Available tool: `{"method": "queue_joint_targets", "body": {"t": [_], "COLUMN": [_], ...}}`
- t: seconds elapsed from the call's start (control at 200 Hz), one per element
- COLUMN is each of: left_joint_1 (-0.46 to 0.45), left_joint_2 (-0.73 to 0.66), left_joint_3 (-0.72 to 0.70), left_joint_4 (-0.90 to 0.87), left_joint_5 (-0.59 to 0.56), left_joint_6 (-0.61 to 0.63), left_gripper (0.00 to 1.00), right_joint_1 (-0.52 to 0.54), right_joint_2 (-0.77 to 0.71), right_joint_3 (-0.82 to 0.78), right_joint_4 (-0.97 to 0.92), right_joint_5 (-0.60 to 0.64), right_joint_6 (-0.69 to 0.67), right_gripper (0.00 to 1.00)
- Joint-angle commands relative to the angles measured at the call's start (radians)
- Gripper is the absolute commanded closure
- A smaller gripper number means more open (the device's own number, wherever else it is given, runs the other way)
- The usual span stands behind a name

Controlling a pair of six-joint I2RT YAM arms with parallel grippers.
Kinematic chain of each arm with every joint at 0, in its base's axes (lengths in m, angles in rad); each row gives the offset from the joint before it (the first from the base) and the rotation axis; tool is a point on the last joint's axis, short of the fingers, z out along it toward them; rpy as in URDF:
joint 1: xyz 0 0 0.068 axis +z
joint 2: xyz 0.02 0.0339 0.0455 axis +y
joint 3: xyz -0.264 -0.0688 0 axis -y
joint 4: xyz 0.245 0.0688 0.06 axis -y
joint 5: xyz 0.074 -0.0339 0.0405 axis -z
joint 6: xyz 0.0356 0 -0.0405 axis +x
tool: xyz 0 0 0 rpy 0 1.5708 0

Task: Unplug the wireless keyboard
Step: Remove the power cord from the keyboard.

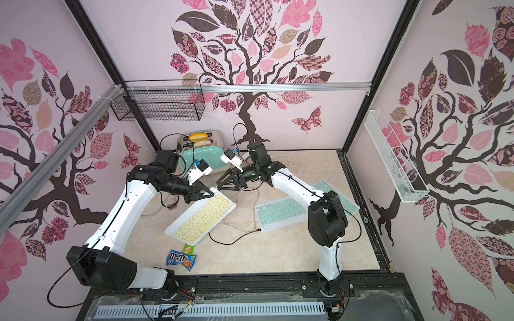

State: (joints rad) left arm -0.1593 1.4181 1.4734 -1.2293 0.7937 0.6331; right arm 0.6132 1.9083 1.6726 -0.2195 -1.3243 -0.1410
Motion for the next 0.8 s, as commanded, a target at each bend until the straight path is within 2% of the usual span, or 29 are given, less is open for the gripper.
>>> {"method": "queue_joint_targets", "body": {"t": [0.0,0.22,0.34,0.485,0.575,0.705,0.795], "left_joint_1": [-0.007,-0.009,-0.010,-0.012,-0.014,-0.015,-0.016], "left_joint_2": [-0.001,-0.008,-0.009,-0.009,-0.008,-0.009,-0.007], "left_joint_3": [0.021,0.024,0.024,0.026,0.025,0.027,0.027], "left_joint_4": [-0.011,-0.016,-0.015,-0.019,-0.021,-0.023,-0.028], "left_joint_5": [0.045,0.050,0.054,0.053,0.052,0.052,0.053], "left_joint_6": [0.009,0.011,0.013,0.013,0.013,0.013,0.014], "left_gripper": [1.00,1.00,1.00,1.00,1.00,1.00,1.00], "right_joint_1": [0.008,0.011,0.011,0.012,0.013,0.016,0.017], "right_joint_2": [0.004,0.007,0.010,0.004,0.006,0.002,-0.002], "right_joint_3": [0.005,-0.006,-0.008,-0.032,-0.036,-0.049,-0.056], "right_joint_4": [0.052,0.004,-0.025,-0.009,-0.012,-0.006,0.003], "right_joint_5": [-0.033,-0.021,-0.025,-0.032,-0.037,-0.043,-0.043], "right_joint_6": [0.047,0.016,0.000,0.007,0.007,0.009,0.012], "right_gripper": [0.62,0.66,0.75,0.75,0.81,0.80,0.84]}}
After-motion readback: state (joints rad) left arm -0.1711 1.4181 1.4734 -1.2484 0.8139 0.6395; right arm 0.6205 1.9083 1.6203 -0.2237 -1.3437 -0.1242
